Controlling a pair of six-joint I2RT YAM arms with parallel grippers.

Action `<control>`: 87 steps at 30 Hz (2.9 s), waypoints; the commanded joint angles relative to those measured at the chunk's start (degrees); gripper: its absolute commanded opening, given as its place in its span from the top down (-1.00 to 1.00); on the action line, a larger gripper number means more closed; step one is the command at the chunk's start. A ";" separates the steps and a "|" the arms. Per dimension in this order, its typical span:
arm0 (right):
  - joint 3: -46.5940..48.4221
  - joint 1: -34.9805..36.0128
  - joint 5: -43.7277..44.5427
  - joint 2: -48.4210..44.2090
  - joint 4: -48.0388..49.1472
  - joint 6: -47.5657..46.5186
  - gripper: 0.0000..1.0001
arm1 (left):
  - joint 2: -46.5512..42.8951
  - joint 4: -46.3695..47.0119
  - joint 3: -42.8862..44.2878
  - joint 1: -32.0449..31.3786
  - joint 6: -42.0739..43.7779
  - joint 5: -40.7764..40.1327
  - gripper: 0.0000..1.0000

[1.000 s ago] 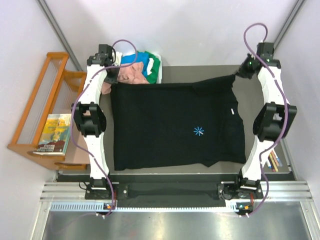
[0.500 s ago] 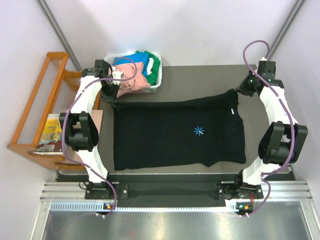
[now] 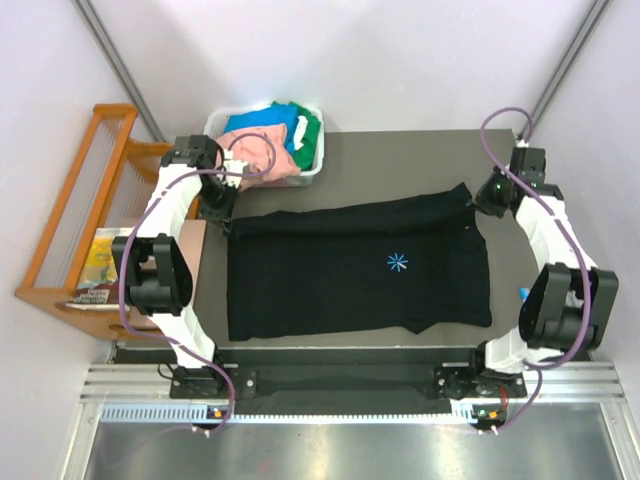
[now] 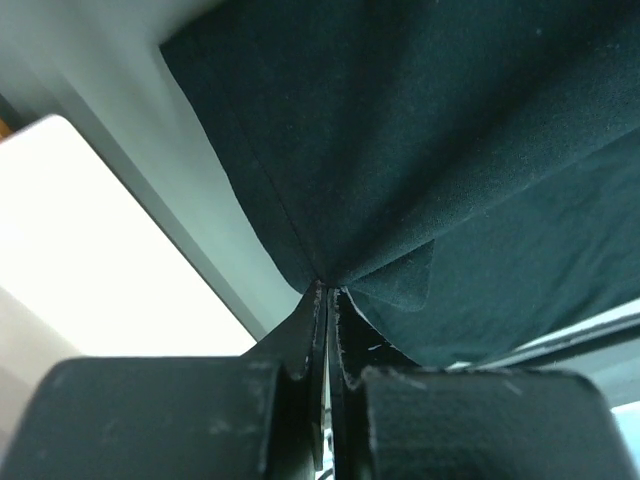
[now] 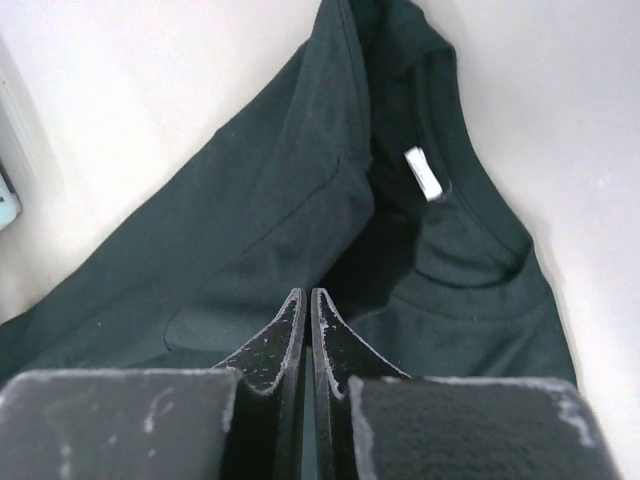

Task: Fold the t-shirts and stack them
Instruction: Fold the tshirt

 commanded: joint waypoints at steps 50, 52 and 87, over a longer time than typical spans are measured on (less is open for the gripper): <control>-0.32 3.70 -15.16 15.67 17.76 12.51 -0.01 | 10.40 9.46 -5.25 -5.53 -8.66 3.64 -0.25; -0.23 3.79 -14.20 16.12 17.41 12.86 -0.01 | 10.22 9.46 -5.43 -5.36 -8.31 3.21 -0.25; 10.49 -1.83 2.68 29.13 7.92 8.82 -0.10 | 0.03 3.84 -3.32 -1.22 -4.44 3.03 -0.18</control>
